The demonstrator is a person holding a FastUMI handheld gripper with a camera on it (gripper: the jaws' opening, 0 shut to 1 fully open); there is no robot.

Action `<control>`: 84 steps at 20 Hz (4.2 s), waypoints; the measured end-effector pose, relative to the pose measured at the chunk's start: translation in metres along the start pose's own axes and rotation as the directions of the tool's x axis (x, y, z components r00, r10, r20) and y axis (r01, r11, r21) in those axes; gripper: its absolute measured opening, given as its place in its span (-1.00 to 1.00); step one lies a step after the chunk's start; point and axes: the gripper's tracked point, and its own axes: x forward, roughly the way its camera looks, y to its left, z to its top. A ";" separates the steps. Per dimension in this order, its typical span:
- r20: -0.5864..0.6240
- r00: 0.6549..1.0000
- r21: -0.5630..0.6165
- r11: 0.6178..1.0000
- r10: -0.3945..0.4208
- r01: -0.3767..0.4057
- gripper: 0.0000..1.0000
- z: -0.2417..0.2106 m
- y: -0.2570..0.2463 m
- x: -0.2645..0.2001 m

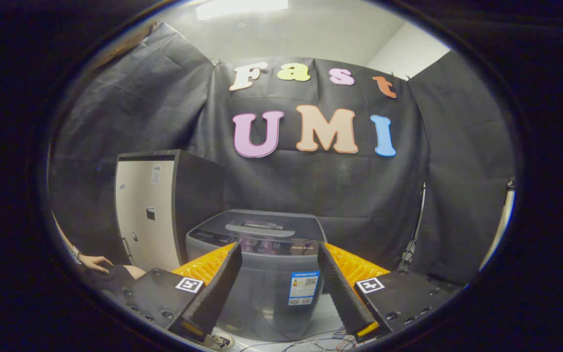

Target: Put the clothes into the washing machine and then close the washing machine lid.

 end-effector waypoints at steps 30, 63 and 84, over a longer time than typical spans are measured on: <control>-0.066 0.996 0.069 0.996 0.065 -0.061 0.95 -0.026 0.006 -0.004; -0.070 0.995 0.069 0.996 0.068 -0.063 0.95 -0.026 0.005 -0.003; -0.065 0.995 0.068 0.995 0.072 -0.068 0.95 -0.025 0.006 -0.003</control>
